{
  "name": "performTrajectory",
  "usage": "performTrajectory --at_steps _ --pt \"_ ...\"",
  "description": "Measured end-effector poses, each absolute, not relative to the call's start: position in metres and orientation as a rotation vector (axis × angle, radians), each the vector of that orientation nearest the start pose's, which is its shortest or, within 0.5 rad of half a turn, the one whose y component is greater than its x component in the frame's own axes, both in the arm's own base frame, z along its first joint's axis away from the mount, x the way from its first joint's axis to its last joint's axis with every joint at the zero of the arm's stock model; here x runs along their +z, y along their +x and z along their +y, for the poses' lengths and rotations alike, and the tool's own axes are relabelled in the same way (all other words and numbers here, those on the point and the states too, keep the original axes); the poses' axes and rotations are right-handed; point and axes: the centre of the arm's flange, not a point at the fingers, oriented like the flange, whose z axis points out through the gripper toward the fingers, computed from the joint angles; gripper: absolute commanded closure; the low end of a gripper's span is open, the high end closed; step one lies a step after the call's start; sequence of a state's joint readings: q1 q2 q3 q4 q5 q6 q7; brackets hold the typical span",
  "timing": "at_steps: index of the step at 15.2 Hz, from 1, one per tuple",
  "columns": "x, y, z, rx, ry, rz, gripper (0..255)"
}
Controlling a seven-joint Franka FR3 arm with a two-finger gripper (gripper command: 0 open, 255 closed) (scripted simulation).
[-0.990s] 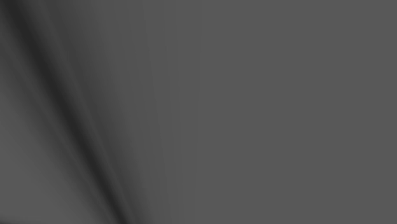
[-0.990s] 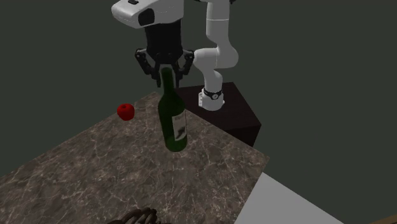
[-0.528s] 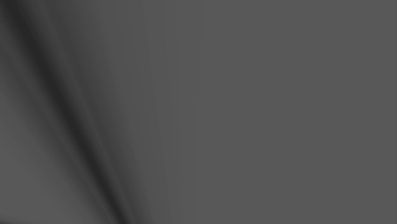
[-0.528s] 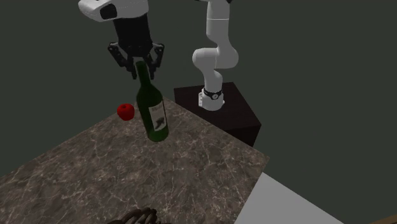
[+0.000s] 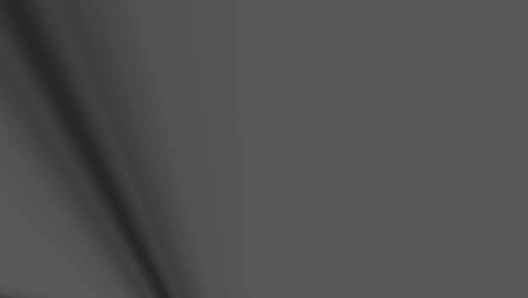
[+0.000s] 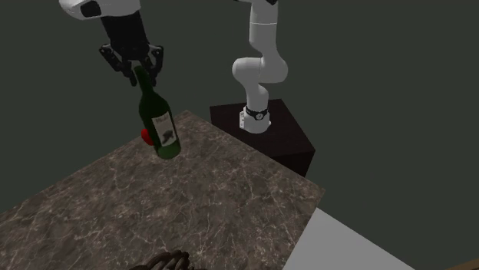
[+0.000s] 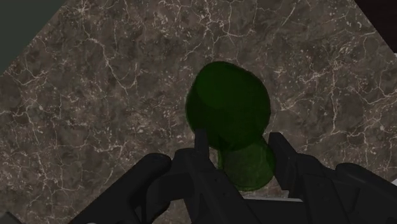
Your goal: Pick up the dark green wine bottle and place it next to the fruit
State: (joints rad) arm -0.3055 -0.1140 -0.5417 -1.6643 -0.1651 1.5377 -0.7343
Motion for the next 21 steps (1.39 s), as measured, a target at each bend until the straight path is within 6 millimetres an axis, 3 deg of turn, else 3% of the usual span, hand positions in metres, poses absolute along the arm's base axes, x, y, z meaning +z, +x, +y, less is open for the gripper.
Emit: performTrajectory --at_steps 13,21 --pt "0.635 0.208 -0.546 0.153 -3.187 0.18 255" --pt "0.595 0.2 -0.558 0.154 -3.187 0.177 255"
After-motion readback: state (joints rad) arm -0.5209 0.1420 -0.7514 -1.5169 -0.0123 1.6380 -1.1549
